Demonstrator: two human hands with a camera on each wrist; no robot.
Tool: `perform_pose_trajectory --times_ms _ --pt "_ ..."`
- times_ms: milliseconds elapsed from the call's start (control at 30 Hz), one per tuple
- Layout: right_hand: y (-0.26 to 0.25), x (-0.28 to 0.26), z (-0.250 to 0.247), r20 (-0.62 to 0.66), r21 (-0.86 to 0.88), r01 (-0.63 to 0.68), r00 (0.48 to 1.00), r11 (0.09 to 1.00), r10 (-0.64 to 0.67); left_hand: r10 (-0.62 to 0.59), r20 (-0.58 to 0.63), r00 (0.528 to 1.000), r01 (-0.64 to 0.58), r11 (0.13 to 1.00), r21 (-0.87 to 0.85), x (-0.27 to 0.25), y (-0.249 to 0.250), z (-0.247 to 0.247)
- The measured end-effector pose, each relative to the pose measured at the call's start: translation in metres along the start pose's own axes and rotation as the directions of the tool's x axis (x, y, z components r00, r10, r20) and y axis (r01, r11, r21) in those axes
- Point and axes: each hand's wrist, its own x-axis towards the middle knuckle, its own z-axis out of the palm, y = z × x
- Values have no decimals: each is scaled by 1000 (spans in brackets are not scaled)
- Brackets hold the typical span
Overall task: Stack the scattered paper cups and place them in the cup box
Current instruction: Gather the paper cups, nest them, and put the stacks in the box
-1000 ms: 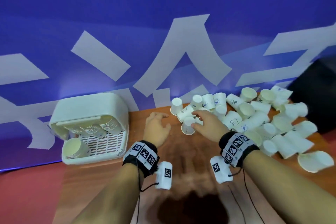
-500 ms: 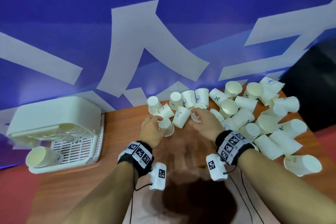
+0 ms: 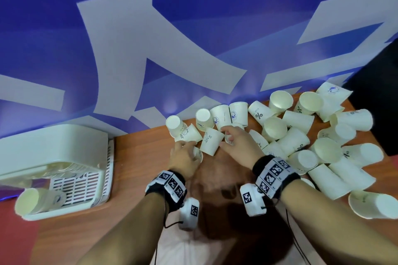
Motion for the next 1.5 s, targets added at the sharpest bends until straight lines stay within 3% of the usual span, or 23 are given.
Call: perform_pose_trajectory --times_ms 433,700,900,1267,1500 --pt "6 6 -3 -12 1 31 999 1000 -31 -6 -16 1000 6 1000 -30 0 -7 14" --pt "-12 19 10 120 -19 -26 992 999 28 -141 -95 985 91 910 -405 -17 -31 2" --pt "-22 29 25 208 -72 -74 974 995 88 -218 -163 962 103 846 -523 -31 -38 -15" --pt "-22 8 27 170 -113 -56 983 992 75 -245 -192 950 78 786 -614 -47 -43 -29" --pt "-46 -16 15 80 -76 84 994 994 -78 -209 -230 951 -2 734 -679 -65 -36 -44"
